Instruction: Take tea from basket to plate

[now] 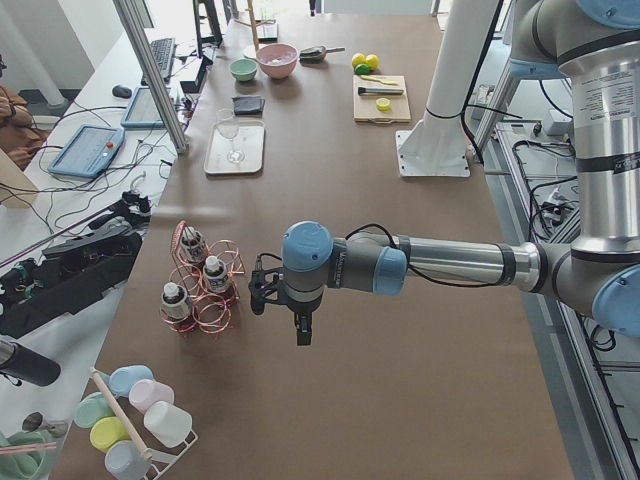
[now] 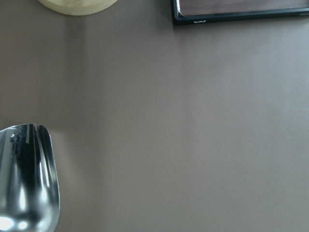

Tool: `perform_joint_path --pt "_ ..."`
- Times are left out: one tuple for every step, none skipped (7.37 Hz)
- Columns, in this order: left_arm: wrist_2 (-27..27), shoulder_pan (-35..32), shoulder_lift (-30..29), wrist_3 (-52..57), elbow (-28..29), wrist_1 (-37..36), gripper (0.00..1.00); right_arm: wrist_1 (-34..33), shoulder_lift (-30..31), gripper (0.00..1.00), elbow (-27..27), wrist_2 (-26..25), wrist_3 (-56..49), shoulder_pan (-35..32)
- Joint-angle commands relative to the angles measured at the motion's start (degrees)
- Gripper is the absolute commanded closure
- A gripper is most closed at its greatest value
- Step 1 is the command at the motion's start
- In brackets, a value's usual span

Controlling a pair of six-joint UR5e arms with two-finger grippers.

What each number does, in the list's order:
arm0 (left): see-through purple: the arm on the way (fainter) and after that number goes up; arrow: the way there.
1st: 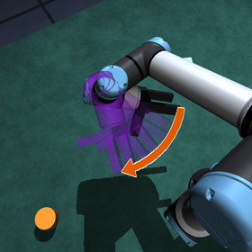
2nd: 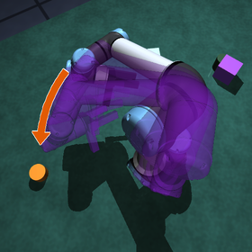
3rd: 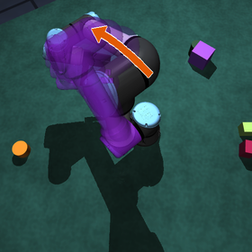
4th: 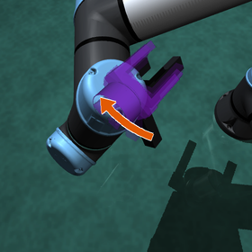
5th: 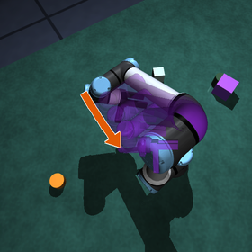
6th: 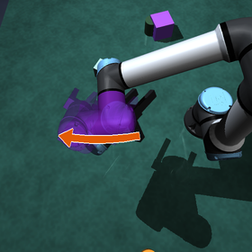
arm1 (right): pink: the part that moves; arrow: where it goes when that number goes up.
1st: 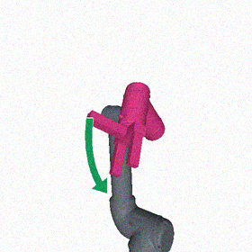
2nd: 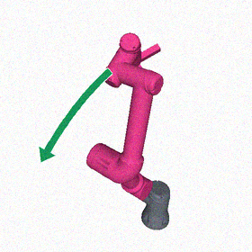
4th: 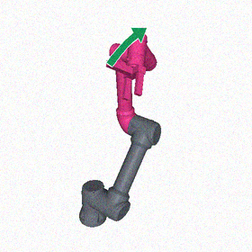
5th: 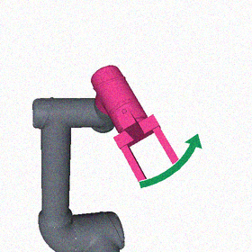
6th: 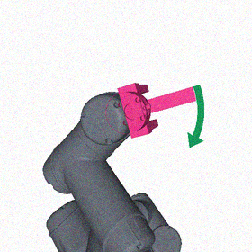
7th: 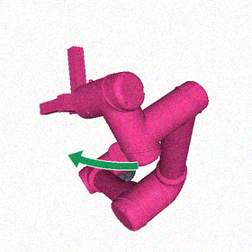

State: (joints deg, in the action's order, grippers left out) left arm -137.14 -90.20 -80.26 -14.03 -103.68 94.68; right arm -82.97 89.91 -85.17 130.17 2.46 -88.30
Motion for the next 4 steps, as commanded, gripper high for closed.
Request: perform_joint_path --pt "-0.05 -0.41 -6.47 -21.82 1.02 0.06 0.03 0.09 -0.26 0.0 -0.26 0.43 -0.17 -0.03" --pt "-0.23 -1.11 -7.71 -29.83 0.85 0.41 0.03 0.0 -0.17 0.0 -2.18 1.83 -0.44 -0.03" --pt "-0.23 -1.81 -9.72 -40.01 1.02 0.59 0.03 0.0 0.44 0.0 -3.59 3.14 -0.61 0.06" --pt "-0.23 -1.91 -14.96 -49.33 4.24 0.07 0.03 0.09 0.35 0.0 -3.95 4.72 -0.62 0.23"
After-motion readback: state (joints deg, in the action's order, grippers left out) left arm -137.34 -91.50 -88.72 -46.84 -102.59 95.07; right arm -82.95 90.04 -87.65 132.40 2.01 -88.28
